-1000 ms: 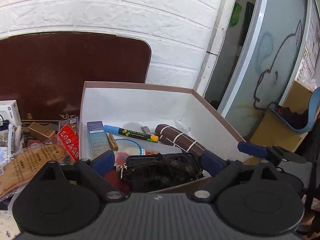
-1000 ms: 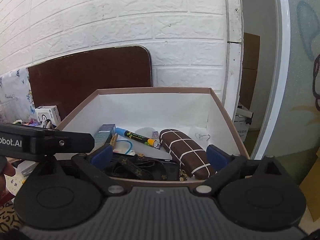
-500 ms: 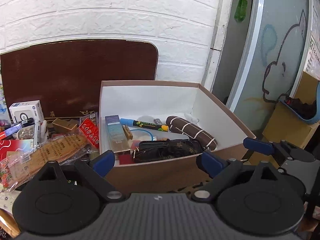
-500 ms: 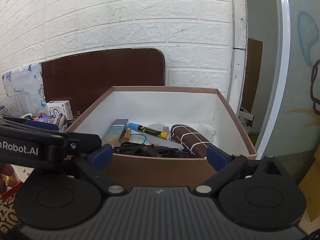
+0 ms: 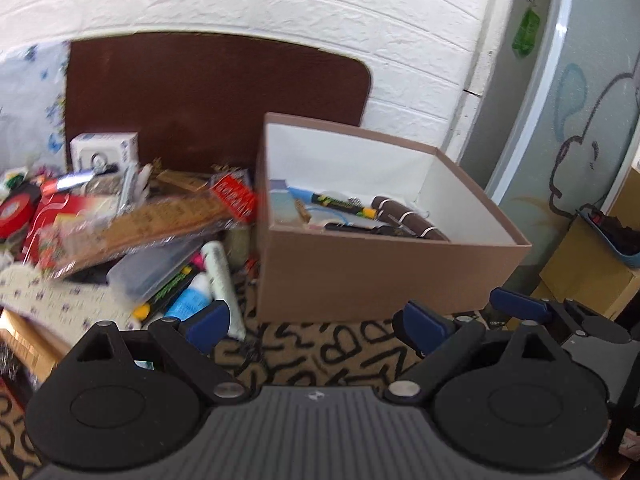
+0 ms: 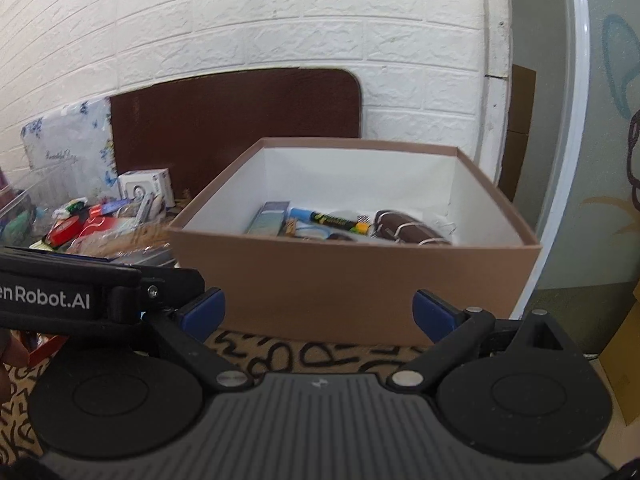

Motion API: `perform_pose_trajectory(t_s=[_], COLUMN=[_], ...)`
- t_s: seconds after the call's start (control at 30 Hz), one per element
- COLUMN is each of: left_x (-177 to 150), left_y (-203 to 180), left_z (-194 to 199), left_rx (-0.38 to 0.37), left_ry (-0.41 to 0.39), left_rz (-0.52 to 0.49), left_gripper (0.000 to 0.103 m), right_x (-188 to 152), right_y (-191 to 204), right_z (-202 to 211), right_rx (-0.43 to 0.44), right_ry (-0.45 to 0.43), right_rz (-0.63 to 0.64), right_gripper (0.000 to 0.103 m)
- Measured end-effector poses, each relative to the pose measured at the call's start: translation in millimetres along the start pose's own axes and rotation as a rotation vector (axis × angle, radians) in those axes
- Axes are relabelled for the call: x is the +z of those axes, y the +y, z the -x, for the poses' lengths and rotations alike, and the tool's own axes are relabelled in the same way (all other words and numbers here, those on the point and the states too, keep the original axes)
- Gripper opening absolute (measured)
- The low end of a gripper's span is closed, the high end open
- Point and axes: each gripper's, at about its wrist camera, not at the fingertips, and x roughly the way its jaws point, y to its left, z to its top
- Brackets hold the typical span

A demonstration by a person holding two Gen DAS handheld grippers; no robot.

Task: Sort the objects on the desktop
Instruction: 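Withdraw both grippers from the box back to the pile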

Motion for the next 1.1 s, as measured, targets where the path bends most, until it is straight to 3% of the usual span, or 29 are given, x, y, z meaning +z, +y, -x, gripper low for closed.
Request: perform_pose_trajectory(t_s=[0.27,0.53,0.83,1.1], left_x=[-32,-45,-39,-38], left_y=[47,102,164,190], left_z=[19,35,39,17], left_rx=[0.049,0.127,0.200,0.221], left_ry=[0.022,-0.005,-0.057,-0.036], left_rz=[0.137,0.254,0.415,0.479], left_gripper=[0.096,0.096,0.092,0.077], right_x=[-20,-38,-38,-38], right_y=[48,99,148,166], right_z=[-7,-16,-20,-55], right_rx=[0.080,0.214,0.329,0.301], right_ry=[0.048,0.101,0.059,0.110], right_rz=[0.072,0.162,0.307,0.271], right_gripper=[0.098,0.098,0.097,0.097])
